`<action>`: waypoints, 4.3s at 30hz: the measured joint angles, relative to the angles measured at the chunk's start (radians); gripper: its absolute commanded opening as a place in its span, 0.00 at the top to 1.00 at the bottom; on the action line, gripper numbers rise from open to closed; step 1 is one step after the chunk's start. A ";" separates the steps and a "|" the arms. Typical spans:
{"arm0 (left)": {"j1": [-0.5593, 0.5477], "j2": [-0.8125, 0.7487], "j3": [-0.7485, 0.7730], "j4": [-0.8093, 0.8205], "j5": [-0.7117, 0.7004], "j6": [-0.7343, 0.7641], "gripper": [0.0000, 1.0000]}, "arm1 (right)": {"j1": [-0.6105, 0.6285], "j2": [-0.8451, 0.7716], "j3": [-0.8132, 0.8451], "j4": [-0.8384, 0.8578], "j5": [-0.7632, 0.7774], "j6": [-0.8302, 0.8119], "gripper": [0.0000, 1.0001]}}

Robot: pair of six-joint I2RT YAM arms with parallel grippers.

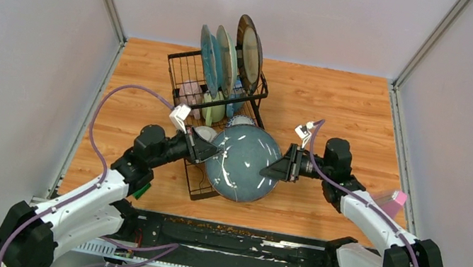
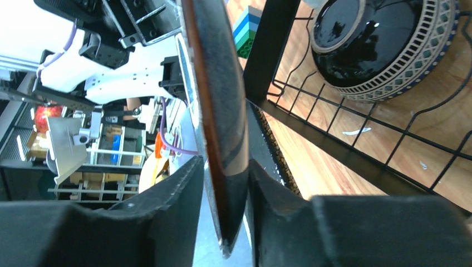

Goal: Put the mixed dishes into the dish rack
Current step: Insert the plate into the dish rack.

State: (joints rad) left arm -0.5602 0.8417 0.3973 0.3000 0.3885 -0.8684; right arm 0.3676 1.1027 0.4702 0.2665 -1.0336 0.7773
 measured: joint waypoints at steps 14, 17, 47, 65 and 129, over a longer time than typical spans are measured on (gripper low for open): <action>0.008 -0.056 -0.032 0.036 -0.030 -0.032 1.00 | 0.048 -0.042 0.033 -0.064 0.137 -0.016 1.00; 0.013 -0.066 -0.032 0.042 -0.033 -0.034 0.94 | 0.072 -0.074 0.060 -0.127 0.198 -0.032 1.00; 0.016 -0.132 -0.032 -0.025 -0.061 -0.024 1.00 | 0.185 -0.138 0.161 -0.365 0.428 -0.072 0.79; 0.005 -0.219 -0.124 0.032 -0.137 -0.135 1.00 | 0.192 -0.138 0.161 -0.288 0.429 0.043 0.88; 0.005 -0.466 0.104 -1.018 -0.867 -0.123 0.00 | 0.977 0.155 0.947 -0.692 1.607 -0.808 1.00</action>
State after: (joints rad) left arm -0.5549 0.3759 0.5011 -0.7177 -0.4786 -0.9913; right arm 1.3449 1.2579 1.4174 -0.4259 0.5735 -0.0311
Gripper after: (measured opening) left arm 0.997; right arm 0.136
